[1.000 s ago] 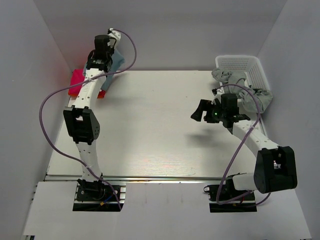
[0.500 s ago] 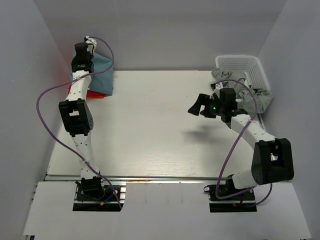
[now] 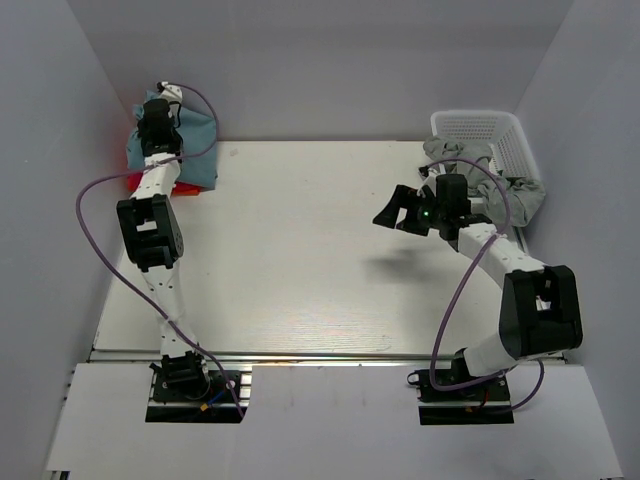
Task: Fold and stack the t-shirts
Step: Put the neatly folded tshirt into the corner of the board with the left arm
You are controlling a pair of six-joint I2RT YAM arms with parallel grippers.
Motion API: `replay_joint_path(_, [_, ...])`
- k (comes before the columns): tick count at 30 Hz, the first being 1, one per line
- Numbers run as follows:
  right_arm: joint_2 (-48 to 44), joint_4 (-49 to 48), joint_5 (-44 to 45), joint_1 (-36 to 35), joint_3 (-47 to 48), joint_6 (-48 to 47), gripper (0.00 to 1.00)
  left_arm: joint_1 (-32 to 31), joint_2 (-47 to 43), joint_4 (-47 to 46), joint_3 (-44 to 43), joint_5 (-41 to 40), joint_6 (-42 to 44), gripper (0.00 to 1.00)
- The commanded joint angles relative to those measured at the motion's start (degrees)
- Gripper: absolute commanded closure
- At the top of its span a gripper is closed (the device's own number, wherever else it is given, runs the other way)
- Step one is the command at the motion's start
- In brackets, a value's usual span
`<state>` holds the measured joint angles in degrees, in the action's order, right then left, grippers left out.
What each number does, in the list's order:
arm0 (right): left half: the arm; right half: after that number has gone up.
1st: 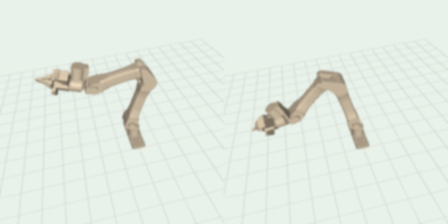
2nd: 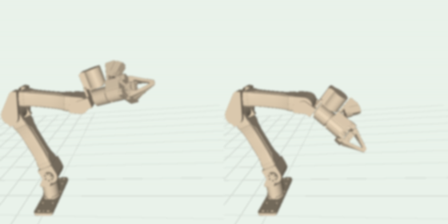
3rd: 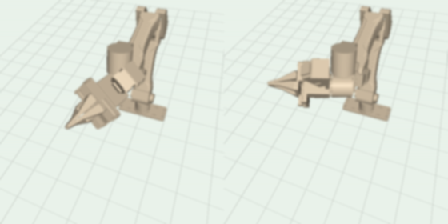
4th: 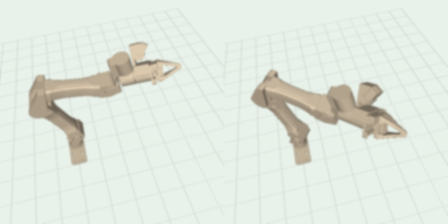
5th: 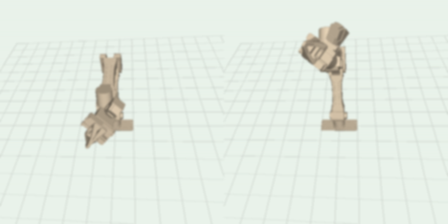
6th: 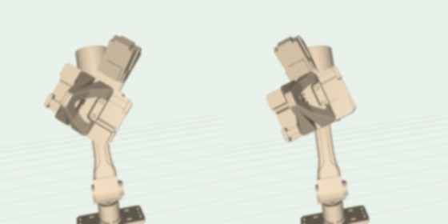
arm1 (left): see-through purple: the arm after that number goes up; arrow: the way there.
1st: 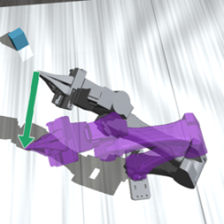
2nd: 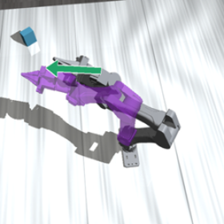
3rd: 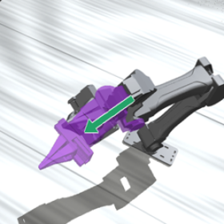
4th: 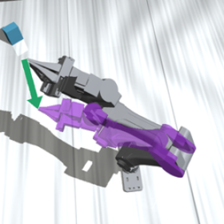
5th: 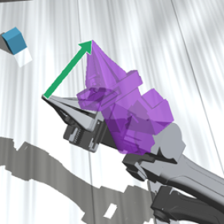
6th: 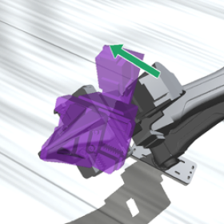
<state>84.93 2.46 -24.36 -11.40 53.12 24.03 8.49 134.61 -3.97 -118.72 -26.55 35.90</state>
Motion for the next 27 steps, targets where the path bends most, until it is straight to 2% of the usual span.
replay_joint_path(1, [1.47,-1.84,-1.13,-0.38,3.56,0.84,0.09,0.39,-1.72,-12.19,2.69,-3.16,2.24,1.00])
replay_joint_path(5, [4.37,-1.75,-2.53,-0.55,6.11,0.84,0.09,-0.23,-2.24,-18.96,8.04,-7.20,2.25,1.00])
replay_joint_path(10, [8.85,-1.32,-4.82,-0.73,8.66,0.49,0.09,1.34,-5.32,-22.31,16.14,-5.89,-1.18,1.00])
replay_joint_path(12, [9.90,-0.62,-5.52,-0.91,9.63,0.49,0.09,2.66,-4.09,-23.45,16.15,-6.94,-1.18,1.00])
replay_joint_path(15, [11.22,0.44,-6.05,-1.52,11.65,-0.30,0.09,4.51,-2.25,-23.45,15.62,-3.52,-2.41,1.00])
replay_joint_path(19, [12.63,0.88,-5.53,-2.31,12.79,-0.30,0.09,6.97,1.53,-17.93,8.25,-0.71,-8.90,1.00])
replay_joint_path(23, [13.95,2.20,-4.73,-2.84,13.85,-0.39,0.09,8.21,4.60,-15.82,5.34,1.31,-8.31,1.00])
replay_joint_path(27, [15.53,2.72,-4.64,-3.19,15.43,0.14,0.09,10.22,5.93,-11.95,3.41,1.85,-11.20,1.00])
